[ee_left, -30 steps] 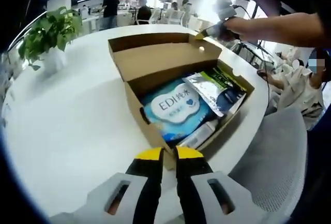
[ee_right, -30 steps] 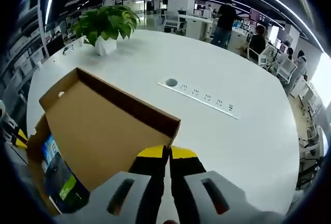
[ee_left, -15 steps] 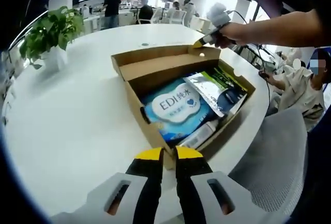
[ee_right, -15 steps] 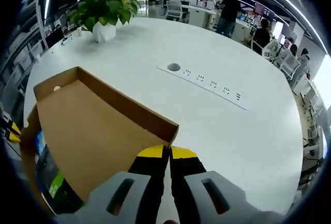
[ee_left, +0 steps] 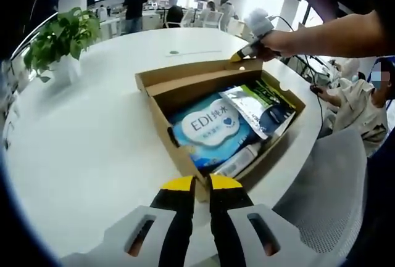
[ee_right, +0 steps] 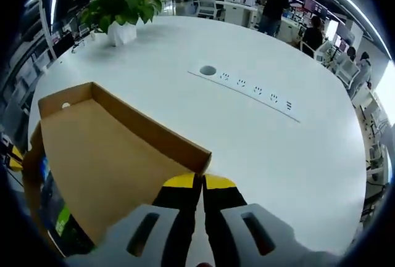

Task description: Operate the shoe box by opening the lid, removing the specified soft item, and placing it in the target area until the item is outside and the box remains undamaged.

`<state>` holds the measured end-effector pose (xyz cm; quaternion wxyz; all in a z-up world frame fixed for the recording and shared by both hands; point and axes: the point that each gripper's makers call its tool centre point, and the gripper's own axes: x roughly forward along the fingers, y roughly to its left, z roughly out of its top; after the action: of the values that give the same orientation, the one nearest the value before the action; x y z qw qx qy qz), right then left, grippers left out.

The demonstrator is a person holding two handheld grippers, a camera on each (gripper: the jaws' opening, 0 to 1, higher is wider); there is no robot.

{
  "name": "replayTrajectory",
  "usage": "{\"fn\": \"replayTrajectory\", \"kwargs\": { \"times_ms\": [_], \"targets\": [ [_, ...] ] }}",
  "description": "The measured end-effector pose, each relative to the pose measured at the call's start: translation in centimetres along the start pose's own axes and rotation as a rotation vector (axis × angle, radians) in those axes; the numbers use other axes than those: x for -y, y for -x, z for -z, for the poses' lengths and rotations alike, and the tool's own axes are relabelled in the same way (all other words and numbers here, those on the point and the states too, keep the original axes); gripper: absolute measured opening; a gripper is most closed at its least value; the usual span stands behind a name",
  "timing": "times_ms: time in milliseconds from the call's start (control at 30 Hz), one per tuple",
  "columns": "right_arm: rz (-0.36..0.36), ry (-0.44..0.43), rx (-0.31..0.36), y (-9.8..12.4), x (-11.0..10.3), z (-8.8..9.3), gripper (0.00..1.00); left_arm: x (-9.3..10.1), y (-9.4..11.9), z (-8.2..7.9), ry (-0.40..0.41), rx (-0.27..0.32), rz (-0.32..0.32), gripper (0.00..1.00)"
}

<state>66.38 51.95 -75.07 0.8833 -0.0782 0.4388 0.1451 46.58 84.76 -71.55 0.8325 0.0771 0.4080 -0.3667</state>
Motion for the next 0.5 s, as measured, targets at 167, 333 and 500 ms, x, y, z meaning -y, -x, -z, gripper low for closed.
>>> {"fn": "replayTrajectory", "kwargs": {
  "times_ms": [167, 333, 500],
  "targets": [
    [-0.009, -0.018, 0.035, 0.4, 0.0, -0.6, 0.08, -0.1, 0.0, 0.0, 0.027, 0.001, -0.003, 0.06],
    [0.009, -0.054, 0.117, 2.2, 0.6, -2.1, 0.19, -0.6, 0.4, -0.3, 0.043, 0.015, -0.016, 0.1],
    [0.037, -0.08, 0.211, 4.0, 1.1, -3.2, 0.32, -0.4, 1.2, -1.2, 0.049, 0.037, -0.013, 0.15]
  ]
}}
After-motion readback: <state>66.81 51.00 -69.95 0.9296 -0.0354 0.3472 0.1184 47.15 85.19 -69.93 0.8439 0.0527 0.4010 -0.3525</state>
